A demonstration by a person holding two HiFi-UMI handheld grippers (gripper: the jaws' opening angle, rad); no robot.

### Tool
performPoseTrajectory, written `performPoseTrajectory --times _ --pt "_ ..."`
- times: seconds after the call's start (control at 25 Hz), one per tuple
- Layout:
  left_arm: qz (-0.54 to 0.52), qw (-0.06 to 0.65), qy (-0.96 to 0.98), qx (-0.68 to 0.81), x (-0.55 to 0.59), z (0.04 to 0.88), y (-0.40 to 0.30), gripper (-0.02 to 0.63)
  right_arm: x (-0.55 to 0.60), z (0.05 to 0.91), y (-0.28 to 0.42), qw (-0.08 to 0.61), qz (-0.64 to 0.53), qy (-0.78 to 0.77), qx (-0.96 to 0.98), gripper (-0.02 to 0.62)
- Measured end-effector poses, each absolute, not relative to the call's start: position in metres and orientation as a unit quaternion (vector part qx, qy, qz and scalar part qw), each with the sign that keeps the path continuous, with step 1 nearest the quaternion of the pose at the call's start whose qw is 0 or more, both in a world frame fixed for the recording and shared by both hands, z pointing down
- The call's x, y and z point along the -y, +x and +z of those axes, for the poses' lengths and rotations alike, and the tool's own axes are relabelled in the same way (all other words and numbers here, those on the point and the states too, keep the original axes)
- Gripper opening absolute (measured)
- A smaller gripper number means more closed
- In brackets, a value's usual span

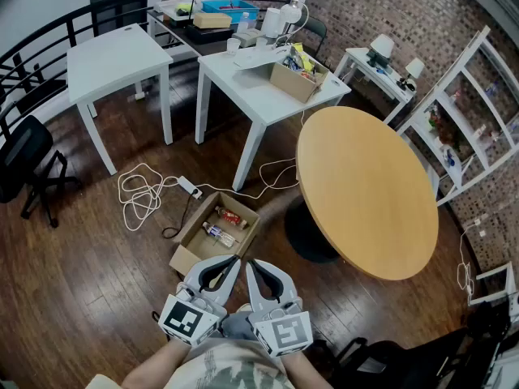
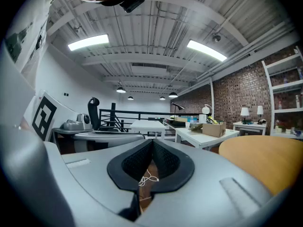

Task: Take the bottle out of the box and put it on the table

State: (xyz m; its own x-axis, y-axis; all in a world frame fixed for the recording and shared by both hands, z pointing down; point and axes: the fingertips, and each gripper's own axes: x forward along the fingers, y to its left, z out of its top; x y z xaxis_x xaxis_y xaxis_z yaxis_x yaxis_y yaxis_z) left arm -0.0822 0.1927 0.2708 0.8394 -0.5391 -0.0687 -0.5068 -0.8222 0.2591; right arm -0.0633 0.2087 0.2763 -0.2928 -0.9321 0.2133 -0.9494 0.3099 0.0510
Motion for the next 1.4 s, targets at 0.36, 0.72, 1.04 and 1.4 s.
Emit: performPoseTrajectory --times 0.36,0.72,1.04,1.4 --pt "-0.067 0.109 0.949 0.286 -0.174 0.281 -0.09 -0.005 -0.191 0.274 -0.069 0.099 0.039 0.581 0.807 0.0" --pt "-0.055 0.106 0.948 0.294 -0.149 0.284 -0.073 -0.005 -0.163 0.274 -0.052 0.091 0.039 0.577 0.811 0.0" --pt "-0.04 0.106 0.946 0.303 -0.104 0.285 -0.025 -0.005 -0.111 0.281 -0.011 0.073 0.044 0.565 0.821 0.0" --pt "-0.016 0.105 0.938 0.331 -0.035 0.286 0.035 -0.005 -0.045 0.29 0.048 0.07 0.069 0.54 0.836 0.0"
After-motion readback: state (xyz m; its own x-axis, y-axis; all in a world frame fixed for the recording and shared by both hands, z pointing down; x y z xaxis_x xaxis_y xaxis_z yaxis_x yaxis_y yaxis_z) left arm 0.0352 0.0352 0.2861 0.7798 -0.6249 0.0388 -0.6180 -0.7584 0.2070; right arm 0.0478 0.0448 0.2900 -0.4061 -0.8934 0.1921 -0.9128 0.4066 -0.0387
